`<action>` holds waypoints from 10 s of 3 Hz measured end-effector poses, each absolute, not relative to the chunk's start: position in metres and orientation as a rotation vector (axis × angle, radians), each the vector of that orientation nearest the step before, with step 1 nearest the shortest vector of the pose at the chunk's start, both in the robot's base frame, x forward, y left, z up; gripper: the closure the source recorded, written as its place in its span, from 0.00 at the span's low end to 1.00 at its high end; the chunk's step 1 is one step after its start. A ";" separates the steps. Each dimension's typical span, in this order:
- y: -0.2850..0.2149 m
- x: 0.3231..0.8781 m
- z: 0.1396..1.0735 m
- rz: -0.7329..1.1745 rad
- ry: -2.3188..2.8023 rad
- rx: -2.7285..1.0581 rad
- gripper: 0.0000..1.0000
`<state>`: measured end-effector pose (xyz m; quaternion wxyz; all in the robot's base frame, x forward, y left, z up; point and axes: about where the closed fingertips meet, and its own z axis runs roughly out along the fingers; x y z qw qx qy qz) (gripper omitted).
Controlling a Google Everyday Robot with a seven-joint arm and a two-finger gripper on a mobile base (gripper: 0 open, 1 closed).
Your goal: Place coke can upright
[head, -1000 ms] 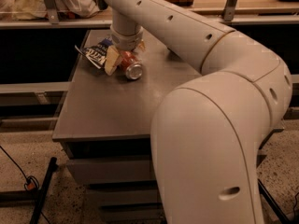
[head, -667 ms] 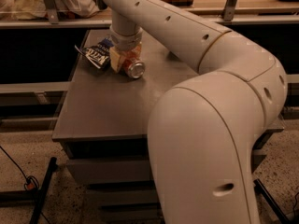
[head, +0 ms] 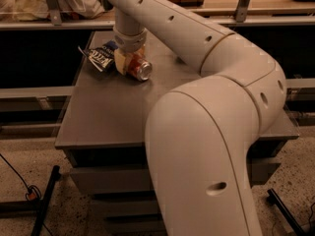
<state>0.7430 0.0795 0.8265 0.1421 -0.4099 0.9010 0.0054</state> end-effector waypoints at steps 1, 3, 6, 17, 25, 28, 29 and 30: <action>0.070 0.741 0.851 0.070 2.519 -1.261 1.00; 0.050 0.733 0.890 0.083 2.334 -1.384 1.00; 0.018 0.741 0.895 0.306 2.037 -1.242 1.00; -0.044 0.715 0.962 1.120 1.320 -0.978 1.00; -0.061 0.645 0.884 1.063 1.374 -1.075 0.12; -0.095 0.643 0.888 0.982 1.424 -1.086 0.00; -0.115 0.649 0.901 0.890 1.457 -1.134 0.00; -0.118 0.650 0.902 0.884 1.458 -1.132 0.00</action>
Offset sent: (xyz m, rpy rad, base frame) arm -0.0302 -0.0538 0.1251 0.1418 -0.2595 0.3413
